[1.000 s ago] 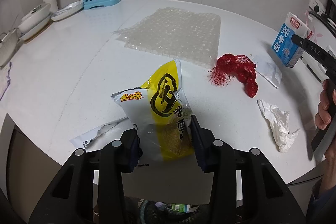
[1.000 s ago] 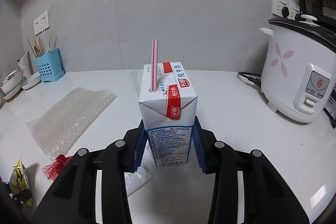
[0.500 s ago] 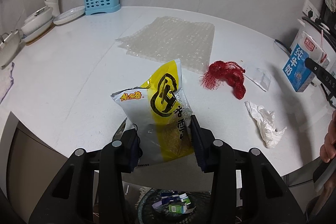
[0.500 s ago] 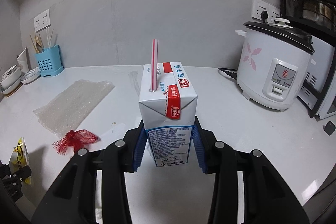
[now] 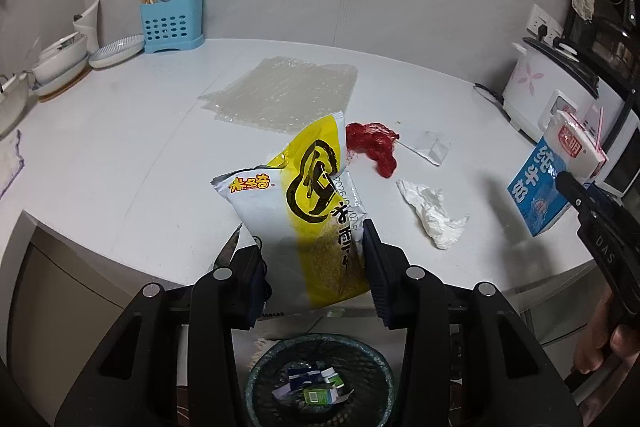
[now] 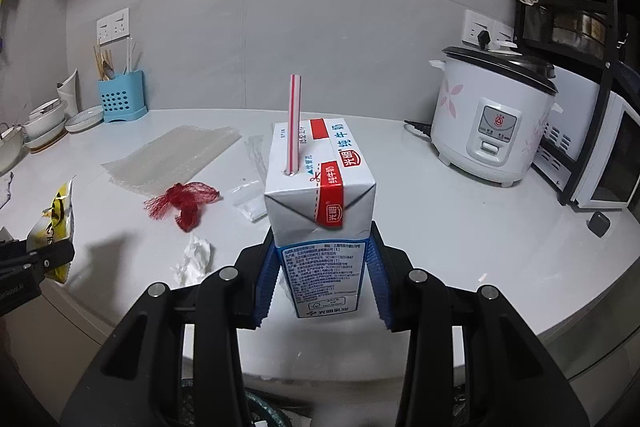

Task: Collect trash
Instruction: 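Carry the wrapper and milk carton down over the teal wastebasket, then open the right tool to drop the carton while the left tool releases the wrapper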

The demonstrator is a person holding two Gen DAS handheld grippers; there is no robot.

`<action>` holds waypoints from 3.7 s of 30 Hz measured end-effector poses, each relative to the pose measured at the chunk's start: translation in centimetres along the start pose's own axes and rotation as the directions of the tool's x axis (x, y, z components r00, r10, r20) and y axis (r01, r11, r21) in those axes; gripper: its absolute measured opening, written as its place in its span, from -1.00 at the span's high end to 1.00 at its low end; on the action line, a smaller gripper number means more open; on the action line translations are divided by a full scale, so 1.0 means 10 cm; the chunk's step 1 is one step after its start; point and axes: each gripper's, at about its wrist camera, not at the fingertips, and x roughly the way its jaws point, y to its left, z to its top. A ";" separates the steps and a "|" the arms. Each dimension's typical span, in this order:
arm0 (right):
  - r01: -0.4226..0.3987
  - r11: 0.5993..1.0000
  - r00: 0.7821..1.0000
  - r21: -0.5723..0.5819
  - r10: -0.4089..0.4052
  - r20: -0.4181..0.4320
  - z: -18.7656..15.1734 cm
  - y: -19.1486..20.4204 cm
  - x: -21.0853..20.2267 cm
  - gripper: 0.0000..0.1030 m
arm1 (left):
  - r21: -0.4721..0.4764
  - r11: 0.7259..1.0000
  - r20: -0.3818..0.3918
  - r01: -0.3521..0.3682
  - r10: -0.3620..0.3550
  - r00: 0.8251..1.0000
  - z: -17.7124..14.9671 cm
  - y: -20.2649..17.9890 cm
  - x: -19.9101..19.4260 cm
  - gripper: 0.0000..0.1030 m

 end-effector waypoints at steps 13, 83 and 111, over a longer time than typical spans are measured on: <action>-0.038 0.999 0.999 0.004 0.038 0.020 -0.59 0.07 -0.67 0.25 | 0.028 0.998 0.015 0.054 -0.054 0.998 -0.43 -0.06 -0.36 0.20; -0.263 0.965 0.906 -0.001 0.246 -0.343 -3.17 1.27 0.57 -0.26 | 0.021 0.999 -0.178 0.048 -0.044 0.983 -2.60 0.39 1.09 0.20; -0.147 0.982 0.917 0.120 0.181 -0.356 -3.20 0.35 0.23 -0.76 | 0.095 0.984 -0.267 0.149 -0.119 0.956 -2.67 -0.05 1.49 0.05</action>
